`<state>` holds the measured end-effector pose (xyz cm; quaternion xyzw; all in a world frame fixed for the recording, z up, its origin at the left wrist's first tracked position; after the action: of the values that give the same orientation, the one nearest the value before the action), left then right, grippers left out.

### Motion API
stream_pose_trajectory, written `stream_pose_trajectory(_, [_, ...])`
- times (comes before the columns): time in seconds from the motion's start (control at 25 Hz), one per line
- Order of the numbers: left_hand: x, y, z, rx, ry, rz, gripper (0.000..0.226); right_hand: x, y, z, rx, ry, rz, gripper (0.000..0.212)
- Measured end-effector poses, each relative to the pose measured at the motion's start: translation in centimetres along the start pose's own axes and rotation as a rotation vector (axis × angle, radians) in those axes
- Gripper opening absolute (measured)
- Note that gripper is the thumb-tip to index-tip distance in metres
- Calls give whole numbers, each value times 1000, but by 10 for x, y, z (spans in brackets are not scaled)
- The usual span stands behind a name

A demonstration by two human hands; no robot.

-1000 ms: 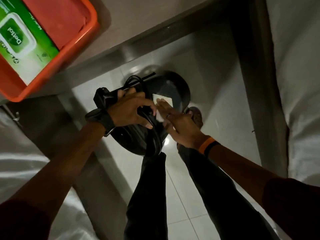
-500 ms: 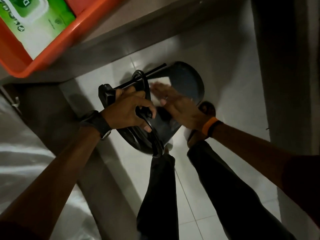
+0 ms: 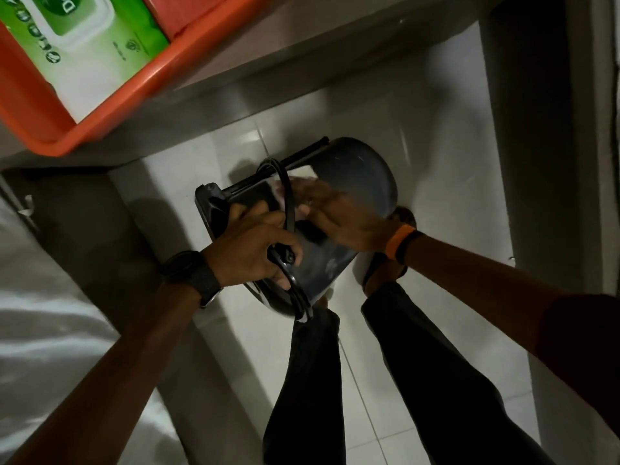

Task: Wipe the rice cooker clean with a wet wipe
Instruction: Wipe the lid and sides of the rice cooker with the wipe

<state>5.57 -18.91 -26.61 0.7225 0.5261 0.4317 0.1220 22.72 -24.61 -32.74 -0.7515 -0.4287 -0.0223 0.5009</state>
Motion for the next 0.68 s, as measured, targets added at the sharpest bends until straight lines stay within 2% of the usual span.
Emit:
stream_pose_trajectory(0.04, [-3, 0, -1, -2, 3, -2, 48, 11, 16, 4, -109, 61, -35, 52])
stream_pose_trajectory(0.12, [-7, 1, -1, -20, -7, 6, 50, 42, 58, 14, -464, 157, -93, 51])
stream_pose_trajectory(0.16, [-8, 2, 0, -29, -13, 14, 50, 51, 67, 15, -552, 160, -86, 51])
stream_pose_trajectory(0.24, [-3, 2, 2, -19, 2, -5, 47, 43, 53, 9, -487, 159, 5, 52])
stream_pose_trajectory(0.32, [3, 3, 3, 24, 24, -88, 43, 14, 17, -22, -222, 141, 127, 53])
stream_pose_trajectory(0.4, [7, 4, 5, 50, 45, -168, 42, -1, 6, -41, -37, 117, 104, 53])
stream_pose_trajectory(0.44, [7, 5, 5, 52, 47, -177, 41, 6, 16, -34, -83, 183, 93, 52])
stream_pose_trajectory(0.52, [4, 7, 8, 34, 54, -177, 40, 31, 50, -4, -411, 281, 83, 49])
stream_pose_trajectory(0.56, [4, 8, 8, 28, 59, -178, 40, 41, 60, 10, -490, 264, 53, 49])
stream_pose_trajectory(0.68, [5, 11, 10, 36, 54, -192, 40, 48, 58, 2, -502, 285, 113, 51])
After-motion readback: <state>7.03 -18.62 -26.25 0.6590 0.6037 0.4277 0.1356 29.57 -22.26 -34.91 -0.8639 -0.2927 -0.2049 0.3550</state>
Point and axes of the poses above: each hand's wrist, its own z-axis towards the middle knuckle, its own x-axis out of the back of the hand, y = z × x, the point moved 3 cm from there along z, towards the middle knuckle, and after that the axes turned 3 degrees about -z, right-handed, at the moved point
